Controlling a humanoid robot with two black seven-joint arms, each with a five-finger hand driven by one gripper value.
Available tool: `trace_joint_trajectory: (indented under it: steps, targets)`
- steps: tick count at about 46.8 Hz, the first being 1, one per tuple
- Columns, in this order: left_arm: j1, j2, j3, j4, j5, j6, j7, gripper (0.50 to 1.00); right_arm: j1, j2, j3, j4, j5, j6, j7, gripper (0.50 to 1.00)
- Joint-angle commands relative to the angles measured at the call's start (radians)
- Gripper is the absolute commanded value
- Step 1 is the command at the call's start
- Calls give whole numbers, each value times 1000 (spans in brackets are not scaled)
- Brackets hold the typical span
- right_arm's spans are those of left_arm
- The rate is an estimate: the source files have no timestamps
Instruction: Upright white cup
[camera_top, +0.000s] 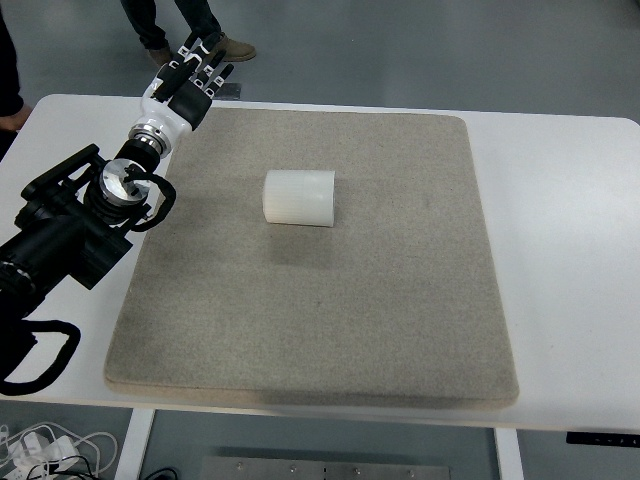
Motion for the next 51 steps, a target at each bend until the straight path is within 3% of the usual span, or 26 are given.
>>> trace_joint_trajectory:
  steps: [1, 32, 51]
  targets:
    - [0, 0, 0, 0, -1, 2, 1, 994, 0, 0, 0, 0, 0, 0, 0, 952]
    - [-17, 3, -44, 23, 28, -18, 0, 994, 0, 0, 0, 0, 0, 0, 0, 952]
    - [-80, 17, -41, 2, 475, -14, 7, 994, 0, 0, 0, 0, 0, 0, 0, 952]
